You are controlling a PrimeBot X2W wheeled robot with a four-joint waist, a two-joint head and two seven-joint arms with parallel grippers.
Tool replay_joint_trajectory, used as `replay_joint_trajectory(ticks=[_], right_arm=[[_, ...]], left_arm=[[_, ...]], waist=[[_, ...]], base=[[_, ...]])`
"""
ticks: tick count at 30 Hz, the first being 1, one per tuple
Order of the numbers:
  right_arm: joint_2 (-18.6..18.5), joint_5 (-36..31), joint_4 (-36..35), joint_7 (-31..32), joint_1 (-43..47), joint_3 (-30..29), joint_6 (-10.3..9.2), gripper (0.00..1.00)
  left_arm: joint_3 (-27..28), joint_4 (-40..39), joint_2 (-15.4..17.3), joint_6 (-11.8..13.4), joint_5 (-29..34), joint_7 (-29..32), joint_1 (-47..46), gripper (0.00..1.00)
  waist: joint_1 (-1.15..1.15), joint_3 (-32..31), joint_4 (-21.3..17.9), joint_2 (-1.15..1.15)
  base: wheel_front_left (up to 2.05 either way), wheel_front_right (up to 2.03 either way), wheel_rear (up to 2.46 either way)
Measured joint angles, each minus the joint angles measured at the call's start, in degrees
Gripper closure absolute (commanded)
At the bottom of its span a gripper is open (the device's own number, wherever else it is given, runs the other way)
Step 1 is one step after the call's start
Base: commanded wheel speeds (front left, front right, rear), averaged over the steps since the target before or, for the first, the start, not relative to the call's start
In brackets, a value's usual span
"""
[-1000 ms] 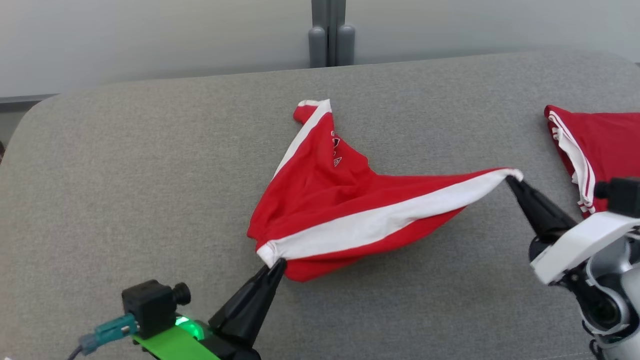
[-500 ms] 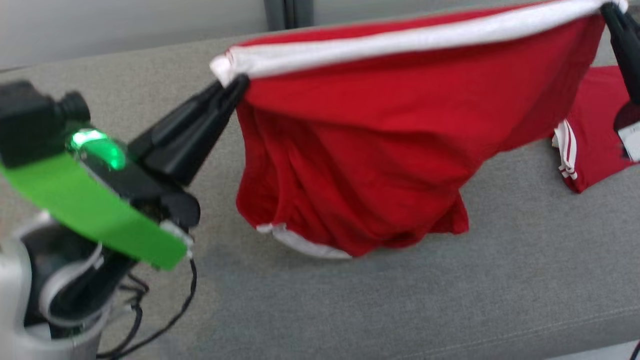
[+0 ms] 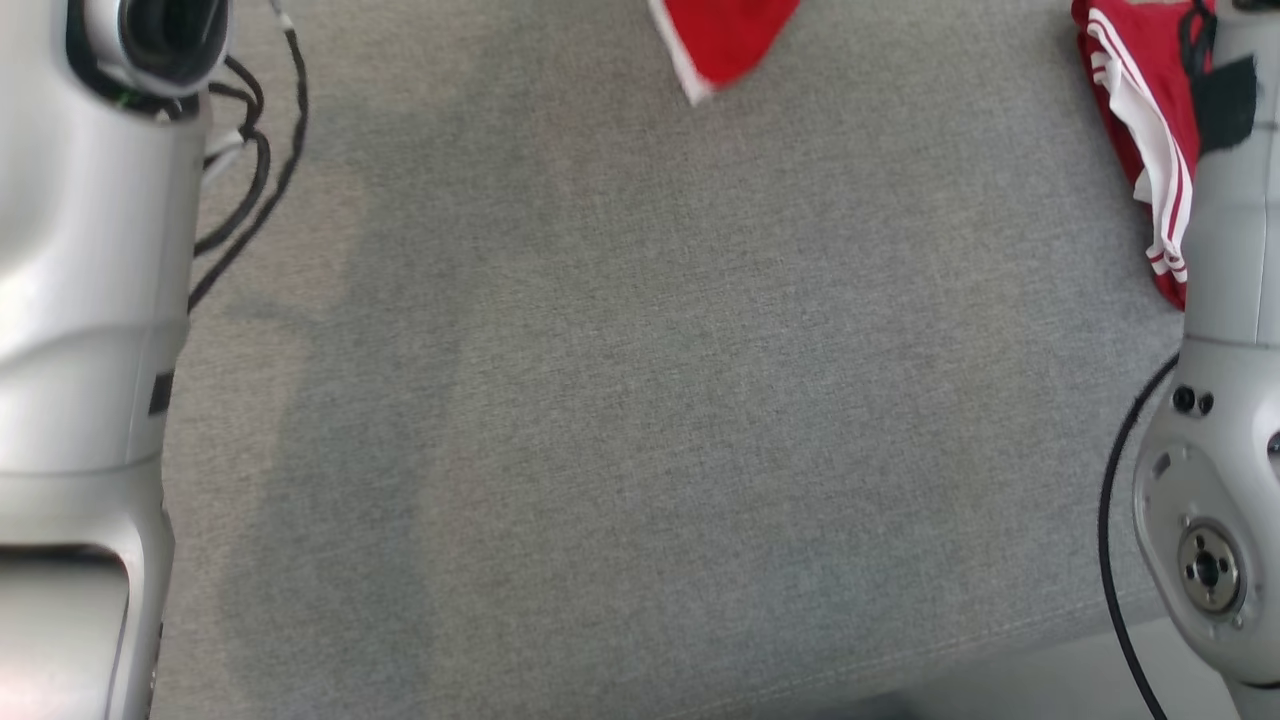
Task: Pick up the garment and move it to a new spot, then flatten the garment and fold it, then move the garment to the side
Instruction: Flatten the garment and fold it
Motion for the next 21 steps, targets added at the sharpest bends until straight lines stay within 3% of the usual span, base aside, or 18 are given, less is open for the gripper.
replay_joint_trajectory(ticks=[5,9,15,21], right_arm=[[0.1,-2.6,7.8,-7.7,-3.9,3.6,0.0,1.0],[-0.4,-6.0,10.2,-12.4,2.8,9.2,0.0,1.0],[-5.7,-0.9,4.9,-15.2,20.6,15.6,0.0,1.0],[-10.2,6.9,-6.7,-15.4,43.4,15.2,0.0,1.0]], left_arm=[[-1.9,11.0,-0.9,-0.6,2.9,-12.5,-4.7,1.0],[-9.6,14.7,-0.7,-0.7,4.8,-19.1,-0.7,1.0],[-16.6,10.2,1.2,-0.7,1.0,-23.5,13.5,1.0],[-16.7,-1.4,4.2,-0.3,-2.9,-24.4,36.9,1.0]], waist=[[0.0,2.8,-1.1,0.0],[0.01,3.8,-0.7,0.0],[0.0,2.9,1.6,0.0],[0.0,-0.9,3.7,0.0]], base=[[0.0,0.0,0.0],[0.0,0.0,0.0],[0.0,0.0,0.0],[0.0,0.0,0.0]])
